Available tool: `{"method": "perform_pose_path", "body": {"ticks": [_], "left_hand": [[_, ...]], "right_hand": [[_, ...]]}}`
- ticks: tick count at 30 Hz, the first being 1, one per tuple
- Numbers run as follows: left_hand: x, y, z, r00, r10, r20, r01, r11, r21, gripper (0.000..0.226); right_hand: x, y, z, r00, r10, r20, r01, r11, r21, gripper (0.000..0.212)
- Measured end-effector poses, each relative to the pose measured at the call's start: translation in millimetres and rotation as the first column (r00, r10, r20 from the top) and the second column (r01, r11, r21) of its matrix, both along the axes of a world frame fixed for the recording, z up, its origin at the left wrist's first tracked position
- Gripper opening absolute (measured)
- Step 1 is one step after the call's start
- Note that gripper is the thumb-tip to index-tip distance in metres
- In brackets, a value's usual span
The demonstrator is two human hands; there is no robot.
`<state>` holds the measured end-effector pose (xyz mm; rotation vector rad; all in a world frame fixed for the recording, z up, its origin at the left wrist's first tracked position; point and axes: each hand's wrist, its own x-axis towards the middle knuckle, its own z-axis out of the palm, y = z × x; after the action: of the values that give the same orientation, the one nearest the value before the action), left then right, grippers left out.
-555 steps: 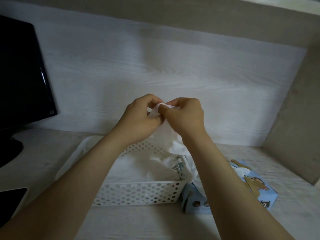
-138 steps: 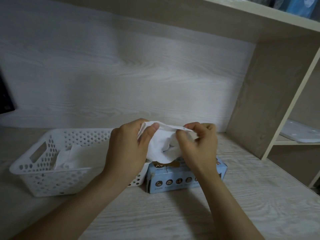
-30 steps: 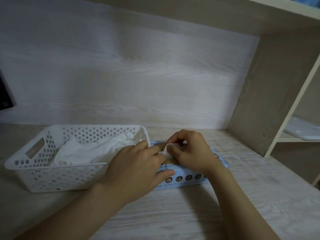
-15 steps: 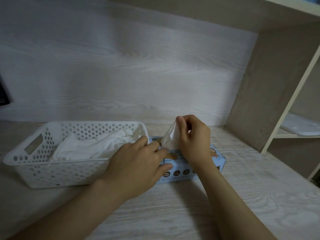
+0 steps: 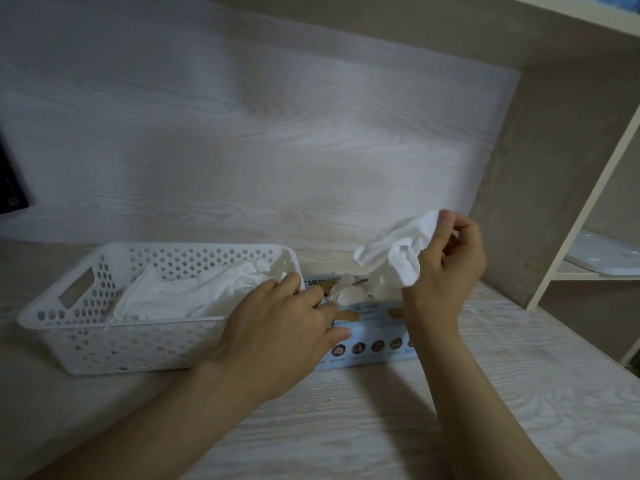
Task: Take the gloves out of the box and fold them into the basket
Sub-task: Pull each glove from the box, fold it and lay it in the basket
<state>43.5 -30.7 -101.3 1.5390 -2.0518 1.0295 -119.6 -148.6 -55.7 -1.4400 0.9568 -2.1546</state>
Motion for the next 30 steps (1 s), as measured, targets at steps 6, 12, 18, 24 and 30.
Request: {"method": "perform_pose_path", "body": {"ticks": [6,12,18,24,30], "left_hand": [[-6.7,5.5,13.6,0.976,-0.04,-0.213,0.016,0.993,-0.114,0.055],[-8.1,11.7,23.7,0.933,-0.129,-0.335,0.04,0.965,-0.261,0.022],[-11.3,13.5,19.2,0.908,-0.214,-0.36,0.098,0.944,-0.315,0.024],[-16.7,17.0,21.1,0.937,-0.318,-0.148,0.286,0.936,-0.204,0.027],[-11.3,8.4,18.0,0.921,-0.175,-0.349,0.116,0.976,-0.182,0.03]], "right_hand": [[8.8,11.0,-3.9,0.902,0.414,-0.121,-0.373,0.89,0.264,0.006],[10.2,15.1,-4.4,0.827,0.56,-0.05,-0.475,0.744,0.47,0.017],[8.8,10.4,-4.8,0.768,0.64,0.036,-0.525,0.597,0.607,0.008],[6.9,10.2,-0.3,0.654,0.731,0.196,-0.67,0.438,0.599,0.021],[6.2,13.8,2.5,0.401,0.846,0.352,-0.847,0.196,0.493,0.053]]}}
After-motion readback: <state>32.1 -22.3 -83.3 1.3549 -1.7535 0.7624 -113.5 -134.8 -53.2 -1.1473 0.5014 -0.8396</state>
